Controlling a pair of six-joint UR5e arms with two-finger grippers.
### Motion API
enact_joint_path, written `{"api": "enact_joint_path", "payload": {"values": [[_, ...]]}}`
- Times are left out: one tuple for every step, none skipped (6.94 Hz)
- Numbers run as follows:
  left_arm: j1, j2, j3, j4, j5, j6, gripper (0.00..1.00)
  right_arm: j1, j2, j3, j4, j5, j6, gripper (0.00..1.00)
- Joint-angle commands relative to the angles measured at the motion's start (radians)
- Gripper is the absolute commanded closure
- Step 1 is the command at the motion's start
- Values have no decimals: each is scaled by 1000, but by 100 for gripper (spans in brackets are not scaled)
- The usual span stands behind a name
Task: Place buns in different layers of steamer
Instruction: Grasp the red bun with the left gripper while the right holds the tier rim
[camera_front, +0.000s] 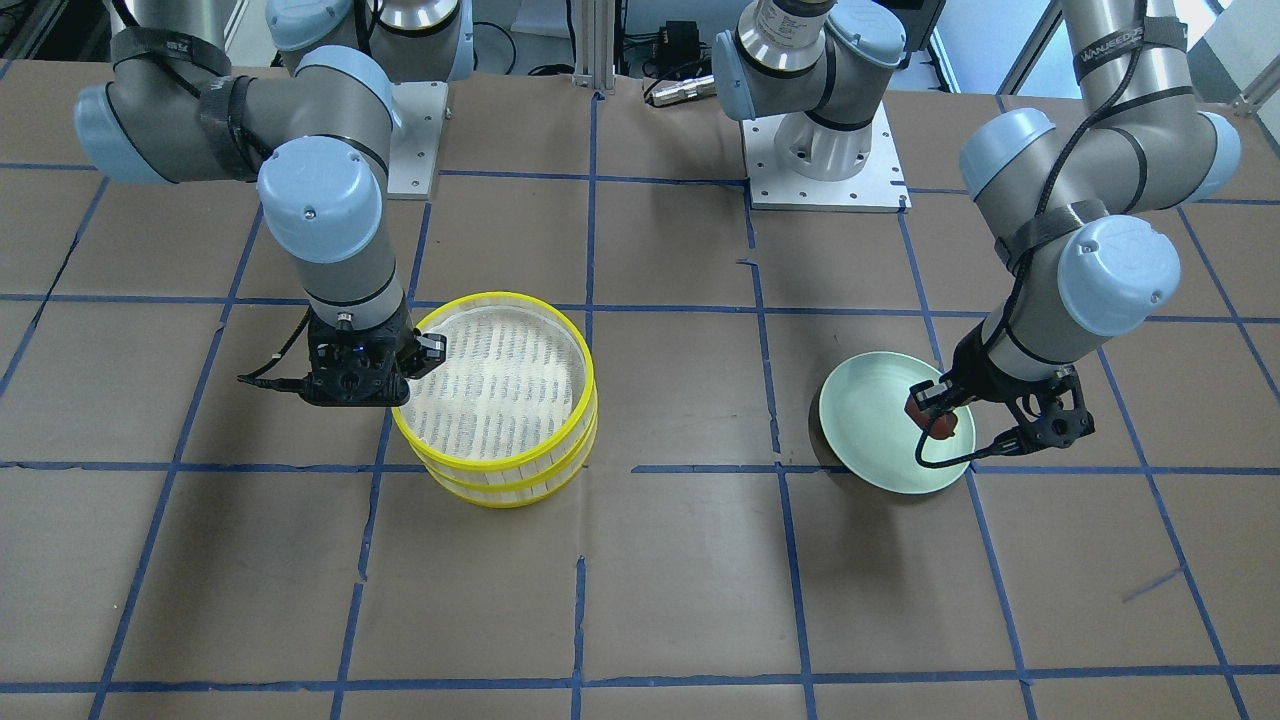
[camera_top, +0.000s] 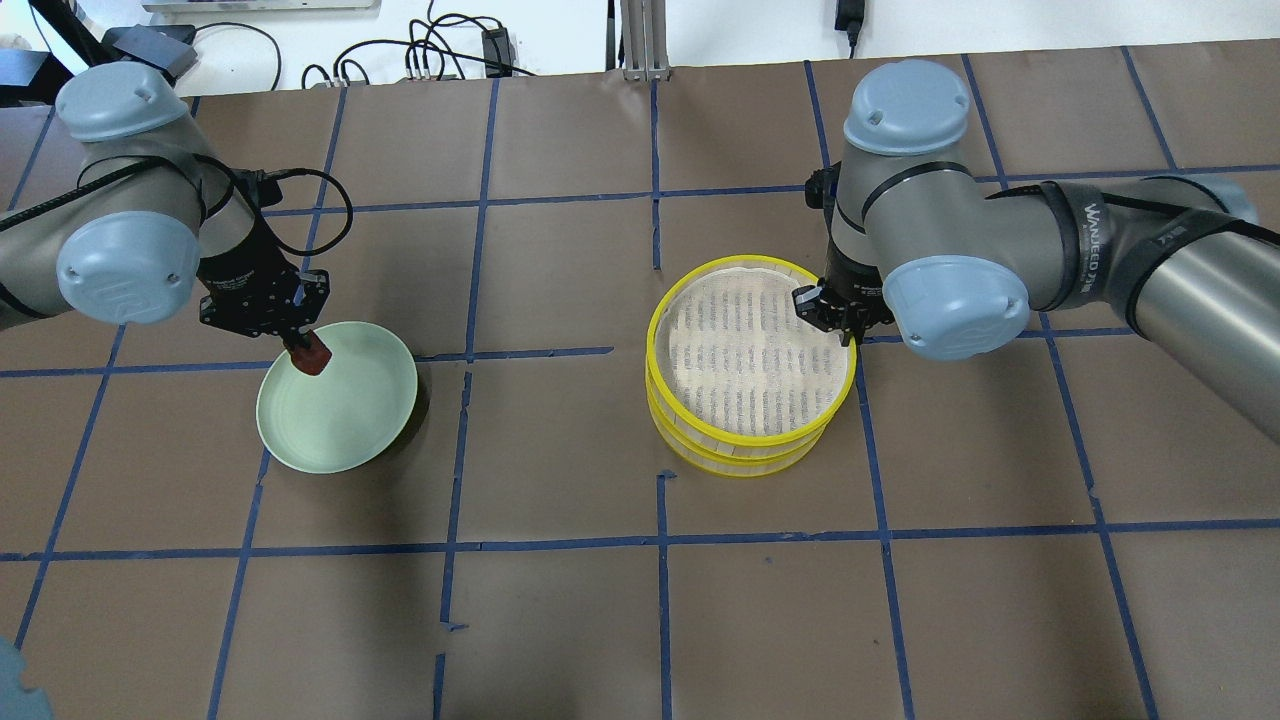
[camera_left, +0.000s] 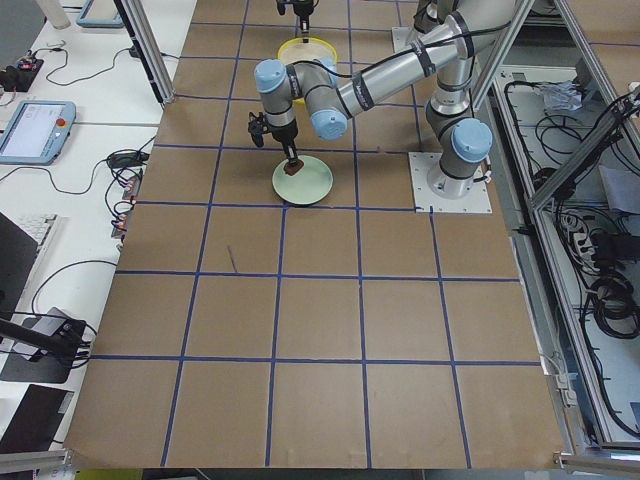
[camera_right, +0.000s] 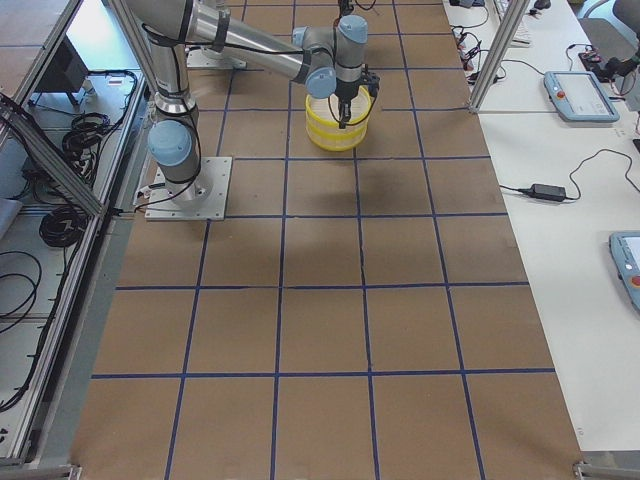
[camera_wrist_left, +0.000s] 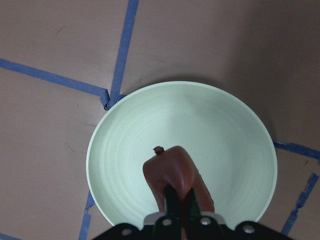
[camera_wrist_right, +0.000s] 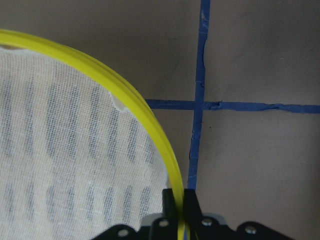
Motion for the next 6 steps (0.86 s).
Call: {"api": "enact_joint_path", "payload": {"values": [[0, -1, 0, 1, 0, 1, 92, 1, 7, 0, 0, 0, 0, 87], [0, -1, 0, 1, 0, 1, 92, 1, 7, -3, 0, 6, 0, 59], [0, -1, 0, 1, 0, 0, 92, 1, 4, -8, 6, 49, 0, 1], [0, -3, 1, 1, 0, -2, 92, 1, -1, -12, 12, 49, 0, 0], [-15, -1, 8, -1, -1, -12, 92, -2, -12, -49, 29, 45, -9, 0], [-82, 5, 36, -16, -3, -99, 92, -20, -28, -116, 140, 44, -18, 0]]}}
